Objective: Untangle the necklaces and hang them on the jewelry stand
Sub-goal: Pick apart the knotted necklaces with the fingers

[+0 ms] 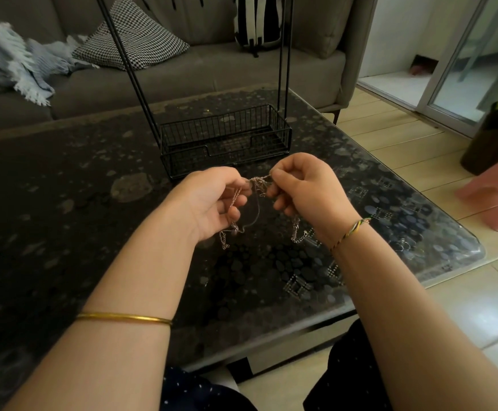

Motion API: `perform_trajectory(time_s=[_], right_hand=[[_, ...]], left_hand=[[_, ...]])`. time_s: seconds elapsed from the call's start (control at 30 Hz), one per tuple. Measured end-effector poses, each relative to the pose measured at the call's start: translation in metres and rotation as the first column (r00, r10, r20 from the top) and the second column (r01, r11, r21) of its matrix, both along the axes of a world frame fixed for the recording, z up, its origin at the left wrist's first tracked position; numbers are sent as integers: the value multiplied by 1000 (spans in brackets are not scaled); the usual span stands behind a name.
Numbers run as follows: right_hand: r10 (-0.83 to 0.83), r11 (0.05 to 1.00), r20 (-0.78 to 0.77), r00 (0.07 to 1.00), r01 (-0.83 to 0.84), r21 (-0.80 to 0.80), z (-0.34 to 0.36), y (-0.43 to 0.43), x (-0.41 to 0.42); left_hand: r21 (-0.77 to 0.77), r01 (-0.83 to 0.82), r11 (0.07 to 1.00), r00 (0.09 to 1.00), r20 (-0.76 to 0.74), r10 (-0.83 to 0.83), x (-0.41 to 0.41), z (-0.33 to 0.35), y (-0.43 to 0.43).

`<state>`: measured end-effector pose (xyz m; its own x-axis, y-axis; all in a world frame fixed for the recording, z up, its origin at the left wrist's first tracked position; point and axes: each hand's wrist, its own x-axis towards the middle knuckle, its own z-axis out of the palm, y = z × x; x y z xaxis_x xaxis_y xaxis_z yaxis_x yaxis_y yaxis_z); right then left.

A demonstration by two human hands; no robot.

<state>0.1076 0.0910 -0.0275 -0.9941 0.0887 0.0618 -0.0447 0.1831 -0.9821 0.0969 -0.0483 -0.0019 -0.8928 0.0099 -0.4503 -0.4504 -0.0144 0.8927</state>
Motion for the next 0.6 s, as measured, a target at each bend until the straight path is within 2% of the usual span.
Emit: perform_trajectory(time_s=[0.23,0.37,0.5,0.6], right_hand=[[22,999,-30,999,-21,29,2,-4,1],[17,999,-47,999,-15,29,2,-4,0],[21,999,-57,998,-20,29,2,-3,1],[26,999,-51,998,-24,32,2,-3,1]], left_hand=[[-10,-3,1000,1000,-16,2,0,-1,0],[-35,52,998,998,-22,-53,1,-1,1],[-111,149,983,985,-68,-157,3,-2,3],[-210,150,966,976,-123,-178,3,-4,4]])
